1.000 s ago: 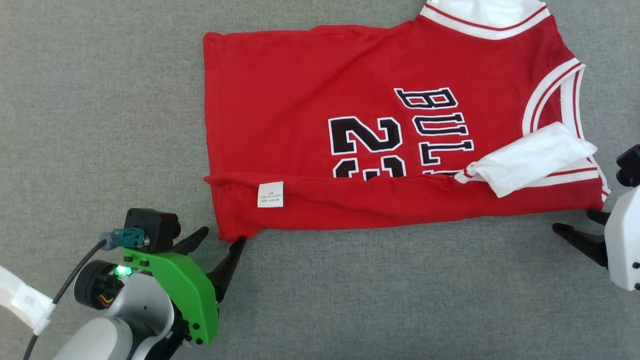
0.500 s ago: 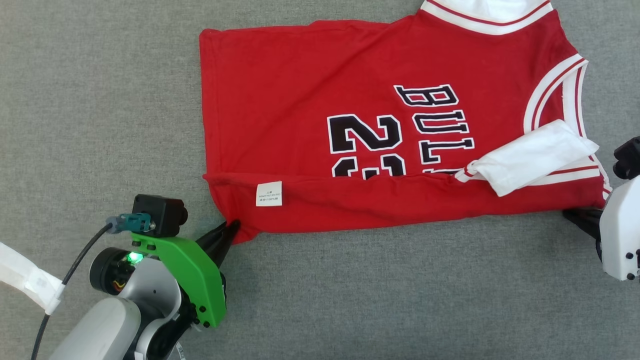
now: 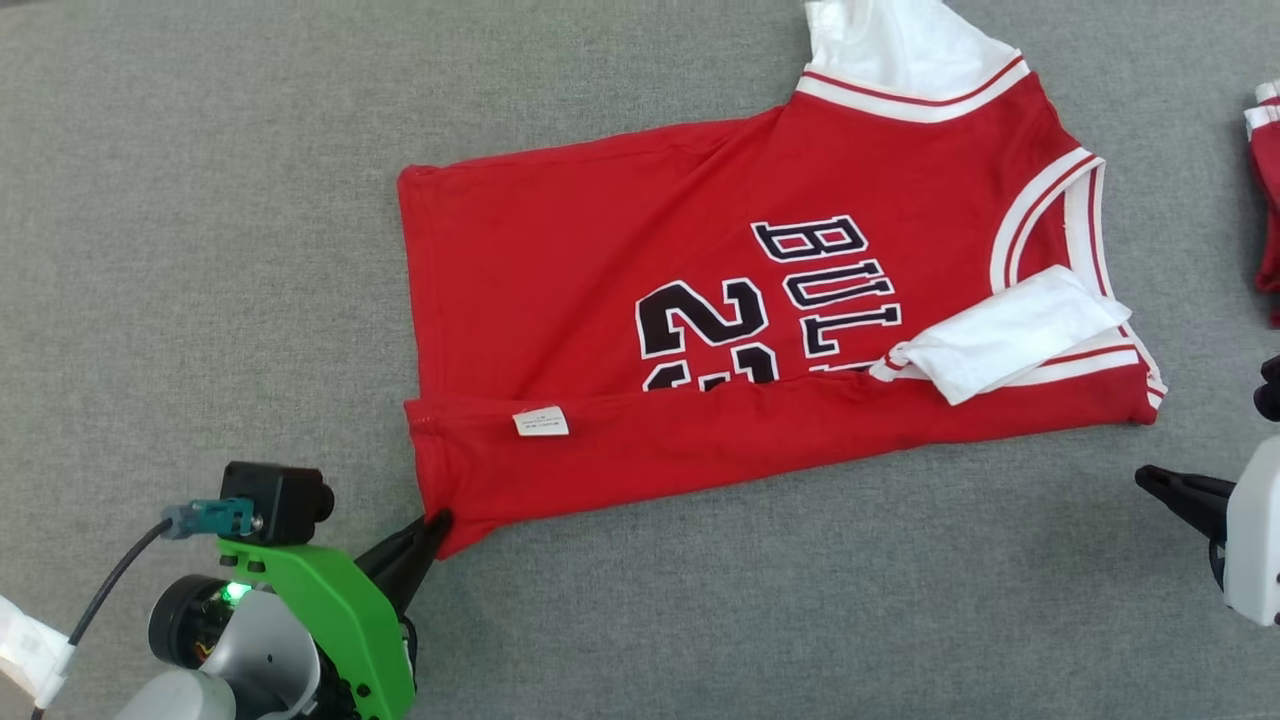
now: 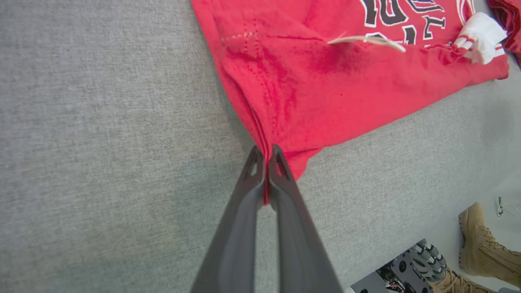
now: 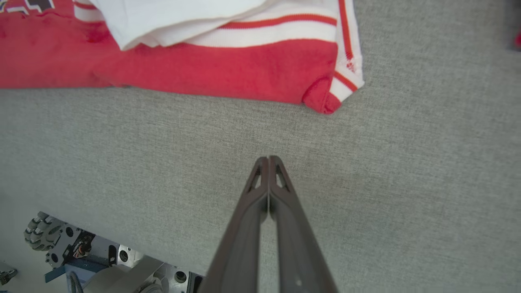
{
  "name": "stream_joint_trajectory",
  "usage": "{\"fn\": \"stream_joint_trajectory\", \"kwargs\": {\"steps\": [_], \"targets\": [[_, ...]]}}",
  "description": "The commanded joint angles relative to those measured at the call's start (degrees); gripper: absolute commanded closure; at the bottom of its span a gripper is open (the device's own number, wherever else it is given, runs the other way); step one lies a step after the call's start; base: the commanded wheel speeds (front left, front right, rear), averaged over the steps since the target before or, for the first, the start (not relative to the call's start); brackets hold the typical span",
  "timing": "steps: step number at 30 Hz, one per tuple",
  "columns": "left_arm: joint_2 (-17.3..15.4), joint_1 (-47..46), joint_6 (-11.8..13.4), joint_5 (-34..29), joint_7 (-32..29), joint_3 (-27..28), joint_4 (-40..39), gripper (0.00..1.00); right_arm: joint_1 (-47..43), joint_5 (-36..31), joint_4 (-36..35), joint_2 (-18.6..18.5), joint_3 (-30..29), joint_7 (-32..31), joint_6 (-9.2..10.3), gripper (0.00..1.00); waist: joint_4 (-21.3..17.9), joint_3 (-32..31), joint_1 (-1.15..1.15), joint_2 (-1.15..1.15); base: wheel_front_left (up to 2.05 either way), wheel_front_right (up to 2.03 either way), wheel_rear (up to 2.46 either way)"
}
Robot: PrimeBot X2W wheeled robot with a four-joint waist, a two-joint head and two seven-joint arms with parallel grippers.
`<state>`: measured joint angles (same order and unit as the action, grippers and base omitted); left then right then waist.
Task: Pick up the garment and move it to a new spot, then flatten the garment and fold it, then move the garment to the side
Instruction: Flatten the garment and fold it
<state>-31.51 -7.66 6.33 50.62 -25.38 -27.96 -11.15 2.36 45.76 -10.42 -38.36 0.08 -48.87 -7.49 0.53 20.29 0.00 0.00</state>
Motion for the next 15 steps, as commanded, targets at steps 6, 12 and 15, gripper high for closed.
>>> {"fn": "stream_joint_trajectory", "kwargs": {"steps": [6,12,15], "targets": [[0.02,1.89,1.48,0.63,1.69,1.16,-0.4,1.0,-2.2,0.44,-0.86,0.14,-0.27,2.64,0.0,1.0,-0.56,-1.14,0.0,0.0,0.0,0.0,0.0],[0.86,3.25,2.99,-2.89,5.17,0.64,0.91,0.0,-2.1,-2.18,-2.31,1.04,-0.16,6.78,-0.01,0.0,-0.88,-4.15,0.0,0.0,0.0,0.0,0.0],[1.58,5.21,4.18,-4.12,8.3,0.88,1.01,0.0,-3.07,-4.4,-3.98,1.17,-0.37,10.26,0.0,0.0,-0.84,-7.28,0.0,0.0,0.0,0.0,0.0]]}}
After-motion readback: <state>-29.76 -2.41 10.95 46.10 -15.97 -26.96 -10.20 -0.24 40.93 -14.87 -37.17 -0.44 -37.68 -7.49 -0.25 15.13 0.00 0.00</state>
